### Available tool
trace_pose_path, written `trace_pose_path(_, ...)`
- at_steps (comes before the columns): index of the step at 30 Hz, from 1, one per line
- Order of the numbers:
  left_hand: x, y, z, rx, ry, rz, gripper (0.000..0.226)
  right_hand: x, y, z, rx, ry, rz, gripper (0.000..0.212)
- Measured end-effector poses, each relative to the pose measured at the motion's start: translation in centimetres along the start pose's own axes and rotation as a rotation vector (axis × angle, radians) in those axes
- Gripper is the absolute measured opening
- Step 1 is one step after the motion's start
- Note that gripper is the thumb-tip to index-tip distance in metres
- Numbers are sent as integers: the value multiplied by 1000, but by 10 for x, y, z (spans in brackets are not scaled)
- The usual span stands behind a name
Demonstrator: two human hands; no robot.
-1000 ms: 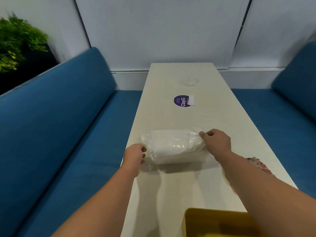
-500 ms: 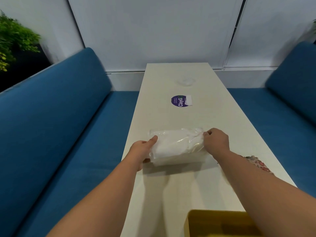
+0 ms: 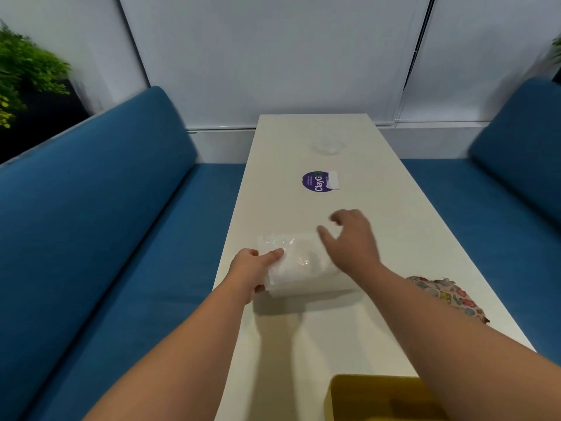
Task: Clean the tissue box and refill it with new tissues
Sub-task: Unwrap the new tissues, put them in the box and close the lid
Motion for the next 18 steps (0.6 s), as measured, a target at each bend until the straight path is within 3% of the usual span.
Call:
trace_pose_path(4, 0, 1, 0, -17, 0, 1, 88, -5, 65, 39, -73, 66, 379, 52)
trace_pose_path(7, 0, 0, 0, -10, 10, 13, 86, -8, 81, 40, -175, 109, 409, 47)
trace_pose_path(10, 1, 2, 3, -83, -7, 70, 76, -6, 85, 33, -152, 162, 433, 21)
trace_pose_path(14, -5, 1, 5, -281, -102, 112, 28, 0, 80, 27, 122, 238, 448, 11)
trace_pose_path(18, -8, 4, 5, -268, -101, 82, 20, 0, 76, 25, 309, 294, 438, 16)
Point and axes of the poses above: each hand's wrist, its own x-axis towards the middle knuckle, its own y-axis out of the palm, z = x × y, the point moved 9 cm from there along x, towards the middle knuckle, and after that the axes turned 6 degrees about x, right-handed, at the moved point
